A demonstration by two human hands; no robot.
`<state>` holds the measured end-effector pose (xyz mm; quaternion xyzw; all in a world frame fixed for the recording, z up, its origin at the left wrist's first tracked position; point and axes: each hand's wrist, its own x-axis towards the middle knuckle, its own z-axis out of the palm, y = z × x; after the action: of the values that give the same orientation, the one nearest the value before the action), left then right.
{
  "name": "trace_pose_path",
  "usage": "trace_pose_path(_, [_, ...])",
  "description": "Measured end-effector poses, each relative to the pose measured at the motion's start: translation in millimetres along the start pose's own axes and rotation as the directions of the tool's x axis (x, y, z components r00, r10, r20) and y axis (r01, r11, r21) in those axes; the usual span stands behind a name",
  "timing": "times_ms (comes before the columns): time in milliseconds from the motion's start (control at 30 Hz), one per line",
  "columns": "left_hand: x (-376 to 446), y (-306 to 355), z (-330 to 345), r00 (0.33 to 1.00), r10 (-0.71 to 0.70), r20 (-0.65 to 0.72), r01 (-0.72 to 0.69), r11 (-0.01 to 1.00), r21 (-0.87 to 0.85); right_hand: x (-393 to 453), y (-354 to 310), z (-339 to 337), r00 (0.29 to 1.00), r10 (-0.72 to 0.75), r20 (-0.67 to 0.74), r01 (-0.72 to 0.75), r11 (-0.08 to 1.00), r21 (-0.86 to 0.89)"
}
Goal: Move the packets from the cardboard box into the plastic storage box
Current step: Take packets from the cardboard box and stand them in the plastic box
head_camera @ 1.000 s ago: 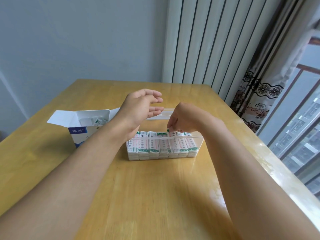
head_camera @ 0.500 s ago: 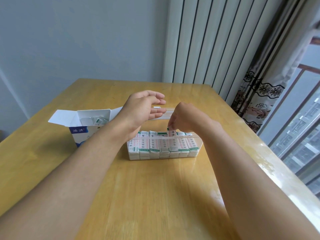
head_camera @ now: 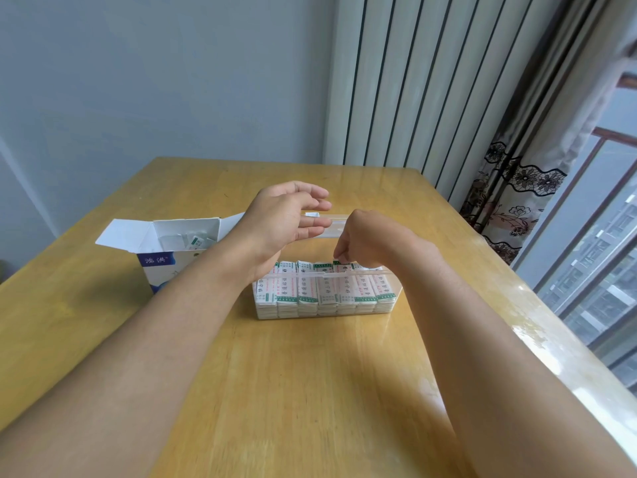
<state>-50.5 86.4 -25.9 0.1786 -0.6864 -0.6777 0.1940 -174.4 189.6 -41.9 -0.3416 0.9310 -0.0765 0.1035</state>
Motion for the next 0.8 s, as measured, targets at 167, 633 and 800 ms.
trace_pose_path(167, [-0.9, 0.8, 0.0, 1.000, 0.004, 0.000, -0.004, 1.000, 0.007, -2.1, -1.3, 1.1, 0.999, -0.021, 0.034, 0.022, 0.999, -0.050])
trace_pose_path(633, [-1.1, 2.2, -1.2, 1.000, 0.005, 0.001, -0.005, 1.000, -0.017, -4.7, -0.4, 0.3, 1.000, -0.015, 0.010, 0.015, 0.998, -0.059])
trace_pose_path(800, [-0.7, 2.3, -1.6, 1.000, 0.013, -0.003, -0.013, 1.000, -0.015, -7.6, -2.8, -1.6, 0.999, -0.036, 0.009, 0.036, 0.998, -0.044])
